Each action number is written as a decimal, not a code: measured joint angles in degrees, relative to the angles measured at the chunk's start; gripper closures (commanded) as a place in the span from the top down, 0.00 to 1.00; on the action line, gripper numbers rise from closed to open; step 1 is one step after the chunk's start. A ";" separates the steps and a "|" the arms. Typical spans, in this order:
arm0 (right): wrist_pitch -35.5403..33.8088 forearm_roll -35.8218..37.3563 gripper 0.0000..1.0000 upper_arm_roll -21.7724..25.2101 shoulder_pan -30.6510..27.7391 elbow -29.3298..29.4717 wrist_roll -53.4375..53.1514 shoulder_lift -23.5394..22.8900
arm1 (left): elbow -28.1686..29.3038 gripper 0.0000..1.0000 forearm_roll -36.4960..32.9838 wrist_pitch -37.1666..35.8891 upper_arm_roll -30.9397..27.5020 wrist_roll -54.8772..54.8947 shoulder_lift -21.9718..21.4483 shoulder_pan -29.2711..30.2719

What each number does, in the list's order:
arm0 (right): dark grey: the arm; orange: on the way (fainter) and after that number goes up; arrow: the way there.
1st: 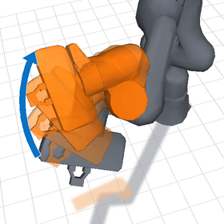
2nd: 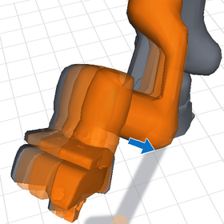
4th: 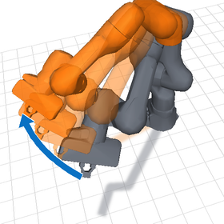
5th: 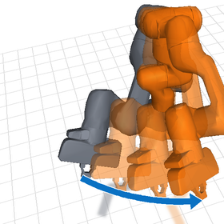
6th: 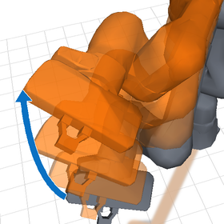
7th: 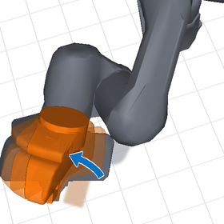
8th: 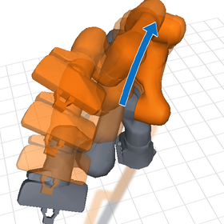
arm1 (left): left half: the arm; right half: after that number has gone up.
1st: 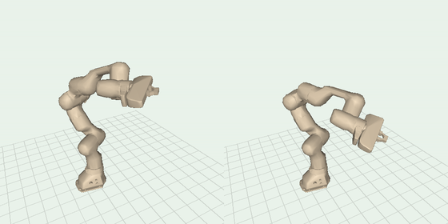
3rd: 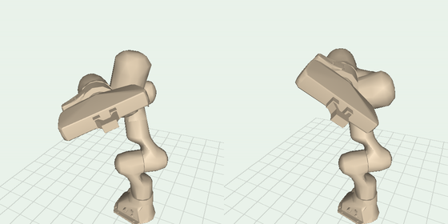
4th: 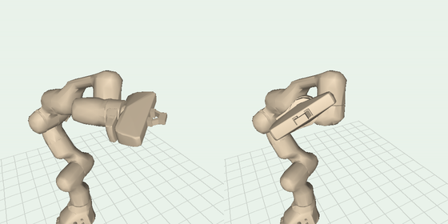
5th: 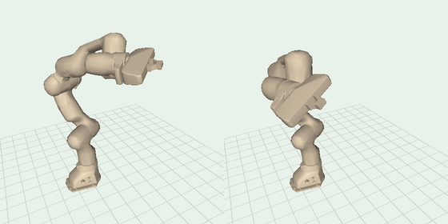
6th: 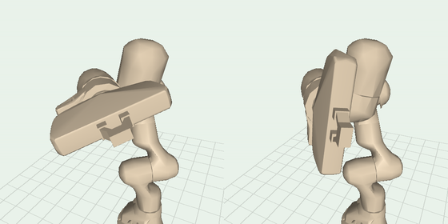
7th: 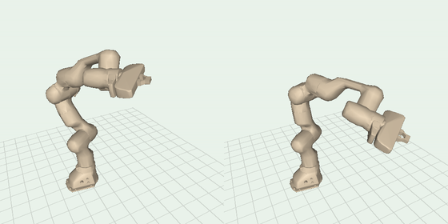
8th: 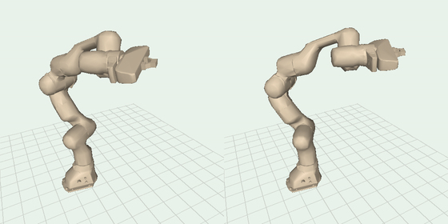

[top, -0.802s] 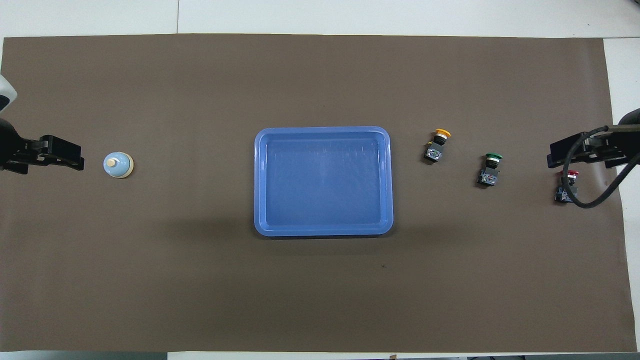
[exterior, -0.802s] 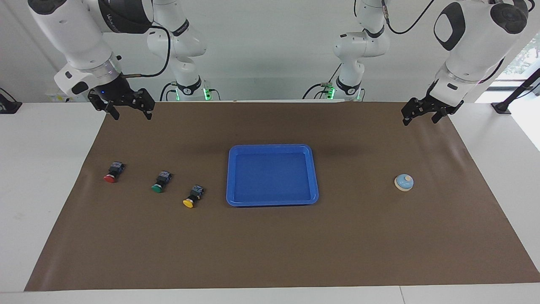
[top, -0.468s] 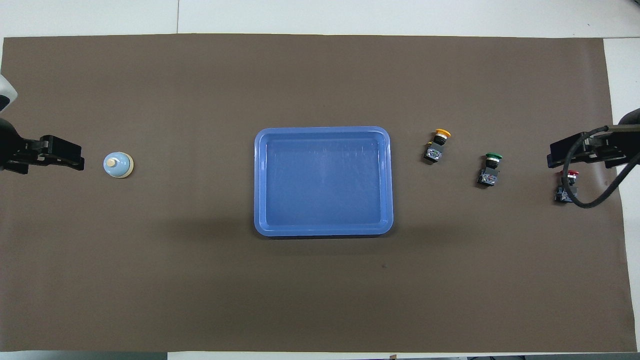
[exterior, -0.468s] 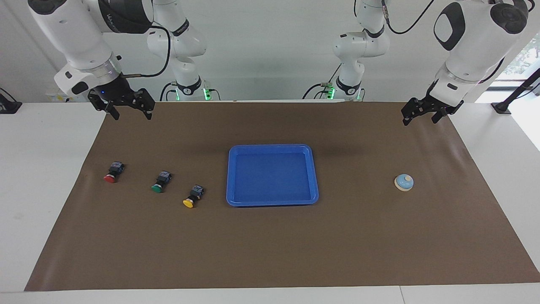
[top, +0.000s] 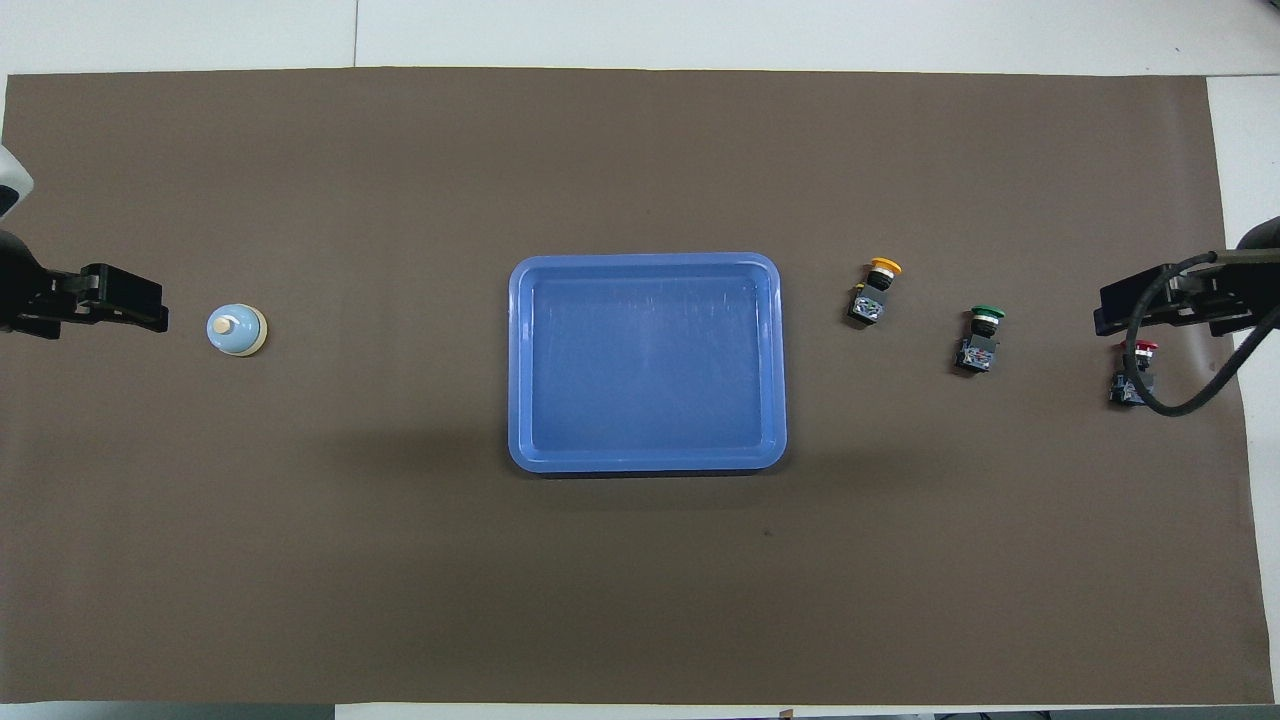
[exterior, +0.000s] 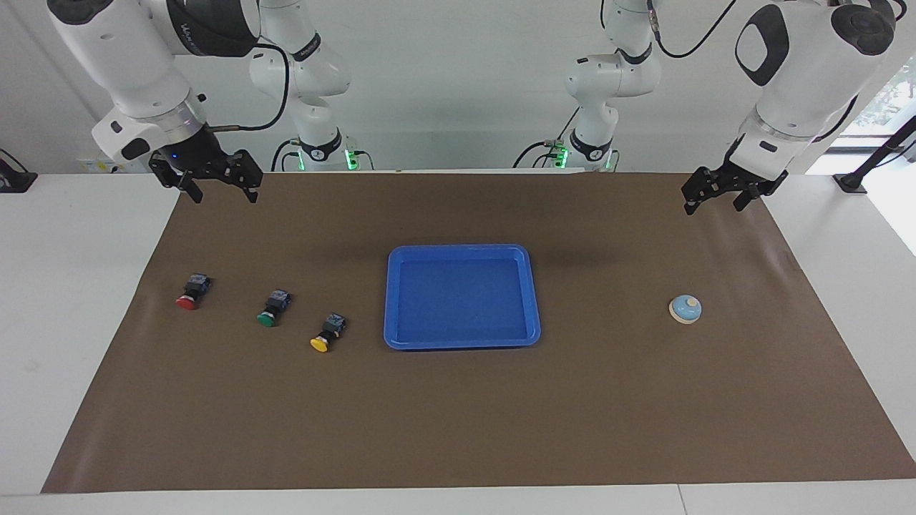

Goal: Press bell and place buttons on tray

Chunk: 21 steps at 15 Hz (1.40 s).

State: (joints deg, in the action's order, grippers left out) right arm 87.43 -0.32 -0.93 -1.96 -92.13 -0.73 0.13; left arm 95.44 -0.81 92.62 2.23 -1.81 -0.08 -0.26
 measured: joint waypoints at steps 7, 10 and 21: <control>0.00 0.00 1.00 0.00 0.00 0.00 0.00 0.00 | 4.00 0.00 0.00 3.89 -0.28 0.83 0.32 2.22; 0.00 0.00 1.00 0.00 0.00 0.00 0.00 0.00 | 8.52 0.00 0.00 13.83 -0.28 2.83 3.52 2.91; 0.00 0.00 1.00 0.00 0.00 0.00 0.00 0.00 | 16.72 0.00 0.00 33.60 -0.06 3.80 13.83 5.96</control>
State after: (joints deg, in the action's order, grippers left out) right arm 87.43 -0.32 -0.93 -1.96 -92.13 -0.73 0.13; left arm 112.15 -0.81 126.22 2.17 1.99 13.75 5.70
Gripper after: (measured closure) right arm 0.000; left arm 0.991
